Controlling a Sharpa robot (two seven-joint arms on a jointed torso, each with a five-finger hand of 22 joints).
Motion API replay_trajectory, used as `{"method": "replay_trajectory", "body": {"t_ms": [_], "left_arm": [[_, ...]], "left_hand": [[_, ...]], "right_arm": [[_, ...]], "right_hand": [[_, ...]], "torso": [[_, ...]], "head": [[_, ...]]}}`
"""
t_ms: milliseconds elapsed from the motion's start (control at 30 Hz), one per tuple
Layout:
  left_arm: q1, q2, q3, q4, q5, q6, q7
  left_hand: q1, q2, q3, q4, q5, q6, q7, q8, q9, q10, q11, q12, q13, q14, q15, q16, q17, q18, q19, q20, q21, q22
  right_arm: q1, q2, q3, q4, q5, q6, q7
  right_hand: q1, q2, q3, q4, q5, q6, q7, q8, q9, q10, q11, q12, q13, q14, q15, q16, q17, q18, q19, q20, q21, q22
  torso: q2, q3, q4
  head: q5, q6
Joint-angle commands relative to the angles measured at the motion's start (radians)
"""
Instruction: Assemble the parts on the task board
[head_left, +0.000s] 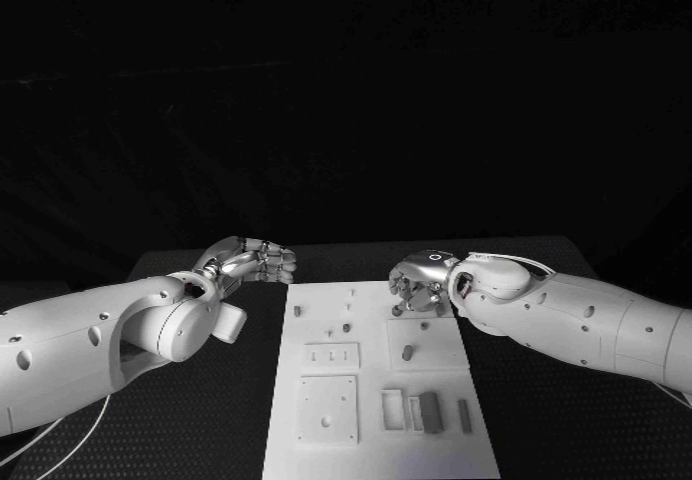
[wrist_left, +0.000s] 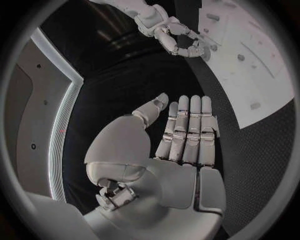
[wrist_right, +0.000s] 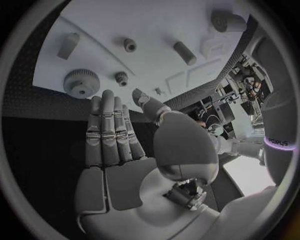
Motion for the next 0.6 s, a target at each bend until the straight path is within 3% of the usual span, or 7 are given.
{"method": "replay_trajectory", "body": {"t_ms": [33,333,600], "left_arm": [[0.002,0.001,0.001,0.002,-0.001,0.012,0.010],[0.003,-0.001,0.002,0.009,-0.001,0.021,0.009],[0.003,-0.001,0.002,0.002,0.004,0.023,0.007]], "left_hand": [[-0.004,-0.009,-0.005,0.000,0.003,0.002,0.003,-0.006,-0.002,0.002,0.003,-0.003,0.000,0.005,0.002,-0.005,0.001,-0.012,0.006,-0.003,-0.004,0.001],[-0.008,-0.009,-0.006,0.001,0.003,0.001,0.004,-0.008,-0.003,0.002,0.004,-0.006,0.000,0.004,0.002,-0.008,0.002,-0.012,0.006,-0.003,-0.006,0.001],[-0.012,-0.008,-0.006,0.002,0.003,0.001,0.004,-0.009,-0.004,0.002,0.005,-0.009,0.000,0.004,0.003,-0.011,0.003,-0.012,0.005,-0.002,-0.007,0.001]], "right_arm": [[-0.003,0.006,-0.002,-0.004,-0.049,0.016,-0.009],[-0.010,0.021,-0.005,-0.036,-0.070,0.013,-0.013],[-0.015,0.022,-0.006,-0.037,-0.084,0.024,-0.012]], "right_hand": [[0.001,-0.012,0.001,0.002,0.000,0.006,0.001,-0.005,-0.001,0.009,-0.001,-0.005,-0.002,0.008,0.000,-0.002,0.002,0.006,0.009,-0.002,0.000,0.003],[0.000,-0.011,0.001,0.002,0.000,0.010,0.000,-0.007,-0.001,0.014,-0.002,-0.008,-0.002,0.011,-0.001,-0.002,0.006,0.006,0.012,-0.002,-0.001,0.005],[-0.002,-0.011,0.002,0.003,0.000,0.014,-0.001,-0.008,-0.001,0.020,-0.003,-0.010,-0.002,0.013,-0.002,-0.004,0.010,0.006,0.014,-0.003,-0.001,0.006]], "torso": [[0.012,0.0029,0.0017],[0.029,0.0058,0.0098],[0.044,0.0079,0.0145]], "head": [[-0.001,0.003],[-0.008,0.005],[-0.011,0.007]]}}
